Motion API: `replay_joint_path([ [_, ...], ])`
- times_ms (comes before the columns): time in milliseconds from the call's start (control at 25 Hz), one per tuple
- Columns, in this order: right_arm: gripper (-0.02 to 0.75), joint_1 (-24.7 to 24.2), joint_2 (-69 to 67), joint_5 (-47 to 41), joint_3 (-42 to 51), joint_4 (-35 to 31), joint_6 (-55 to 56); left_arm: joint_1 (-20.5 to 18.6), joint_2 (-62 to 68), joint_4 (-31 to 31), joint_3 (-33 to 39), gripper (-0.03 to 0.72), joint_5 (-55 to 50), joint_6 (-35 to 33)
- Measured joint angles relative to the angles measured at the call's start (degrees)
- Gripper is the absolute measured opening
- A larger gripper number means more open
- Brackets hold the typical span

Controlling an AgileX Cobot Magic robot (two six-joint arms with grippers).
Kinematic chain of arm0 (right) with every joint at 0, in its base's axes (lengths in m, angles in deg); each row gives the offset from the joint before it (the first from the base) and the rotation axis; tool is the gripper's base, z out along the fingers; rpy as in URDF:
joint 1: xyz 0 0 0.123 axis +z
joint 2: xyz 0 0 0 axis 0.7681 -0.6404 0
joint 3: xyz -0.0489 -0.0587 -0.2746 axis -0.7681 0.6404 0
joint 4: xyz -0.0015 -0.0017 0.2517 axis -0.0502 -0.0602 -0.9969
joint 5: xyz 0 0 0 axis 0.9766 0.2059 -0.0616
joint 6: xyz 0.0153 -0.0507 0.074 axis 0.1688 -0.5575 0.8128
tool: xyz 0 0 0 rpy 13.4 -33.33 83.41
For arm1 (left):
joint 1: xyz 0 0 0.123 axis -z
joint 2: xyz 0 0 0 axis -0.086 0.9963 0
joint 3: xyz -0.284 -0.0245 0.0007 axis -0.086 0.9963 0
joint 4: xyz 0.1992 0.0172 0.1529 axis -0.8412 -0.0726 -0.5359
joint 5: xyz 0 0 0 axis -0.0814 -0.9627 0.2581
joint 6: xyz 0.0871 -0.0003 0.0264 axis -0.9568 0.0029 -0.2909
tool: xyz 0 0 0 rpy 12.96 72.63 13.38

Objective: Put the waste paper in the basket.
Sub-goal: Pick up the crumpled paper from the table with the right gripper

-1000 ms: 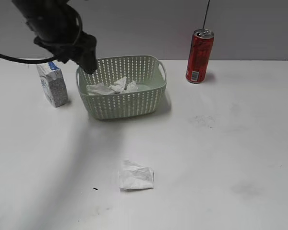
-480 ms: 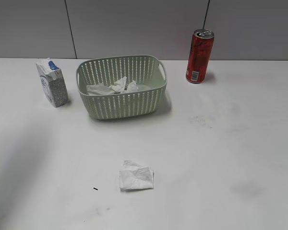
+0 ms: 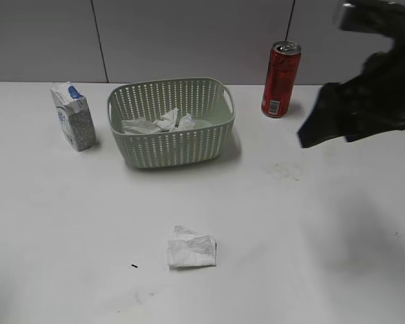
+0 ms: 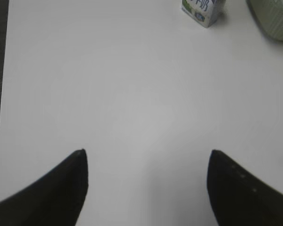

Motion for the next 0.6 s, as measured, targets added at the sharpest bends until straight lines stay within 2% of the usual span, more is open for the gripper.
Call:
replay_joint_path([
  [200,0.589,14.7,-9.5,2.3,-3.6,4.3,6.0,0.0,-15.5,0.6,8.9,0.578,0.4,0.0],
  [320,0.589,21.1,-15.5,2.6,-5.7,7.4,8.6,0.0,-25.1,1.0,12.5,0.578,0.5,0.0],
  [440,0.589,25.2,-21.0,2.6,-8.4,8.5,9.3,0.0,-33.5,1.3,15.3,0.578,0.6,2.2],
  [600,0.589,27.8,-26.5,2.7,-12.2,10.1,9.4,0.0,-42.4,1.2,18.5,0.576,0.7,5.2],
])
